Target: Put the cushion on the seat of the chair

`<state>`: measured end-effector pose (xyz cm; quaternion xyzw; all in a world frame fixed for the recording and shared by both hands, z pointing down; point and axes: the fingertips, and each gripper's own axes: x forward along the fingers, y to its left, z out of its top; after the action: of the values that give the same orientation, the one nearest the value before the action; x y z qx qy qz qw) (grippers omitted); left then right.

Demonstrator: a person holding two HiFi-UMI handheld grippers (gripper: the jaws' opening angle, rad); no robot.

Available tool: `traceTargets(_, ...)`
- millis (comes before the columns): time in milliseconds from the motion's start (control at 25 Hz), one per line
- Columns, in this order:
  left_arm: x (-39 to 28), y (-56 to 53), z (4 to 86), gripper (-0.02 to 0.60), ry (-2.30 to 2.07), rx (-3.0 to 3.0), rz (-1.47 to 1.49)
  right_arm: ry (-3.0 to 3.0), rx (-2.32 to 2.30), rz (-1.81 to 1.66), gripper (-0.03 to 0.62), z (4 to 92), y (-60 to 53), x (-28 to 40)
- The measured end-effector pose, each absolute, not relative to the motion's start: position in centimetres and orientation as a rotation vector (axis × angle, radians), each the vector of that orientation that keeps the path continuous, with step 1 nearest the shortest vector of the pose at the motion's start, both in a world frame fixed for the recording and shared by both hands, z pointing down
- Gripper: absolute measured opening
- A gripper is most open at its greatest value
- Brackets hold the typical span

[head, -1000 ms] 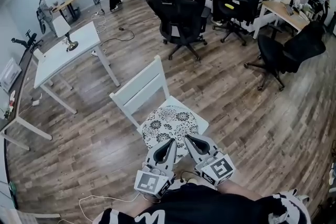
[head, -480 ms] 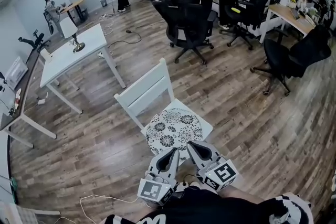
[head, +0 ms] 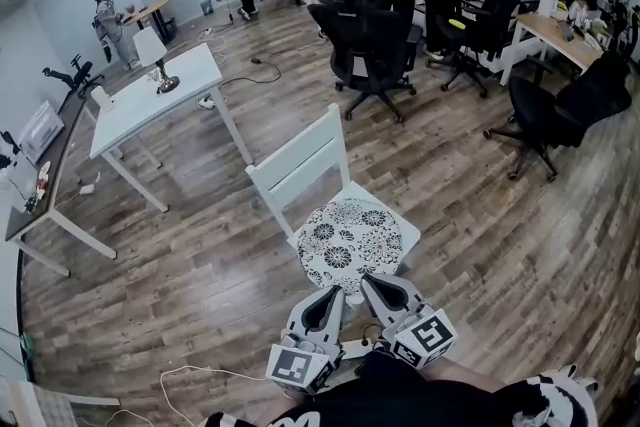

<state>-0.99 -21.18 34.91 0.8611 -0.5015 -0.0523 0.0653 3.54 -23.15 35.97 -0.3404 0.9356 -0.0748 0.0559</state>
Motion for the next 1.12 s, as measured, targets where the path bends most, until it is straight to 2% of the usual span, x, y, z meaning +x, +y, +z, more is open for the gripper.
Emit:
traceTargets(600,-6.5,-10.7,34.4,0.006,-1.459,2.641,-0.170,2.808,-1.086,-0.175,0.020,35.5,-12.5,-2.0)
traceTargets(1120,-7.3,-3.4,34.8,0.006,-1.363,2.661,-0.181,2.794,-1.143,-0.132,0.020,35.4,-4.2,-3.5)
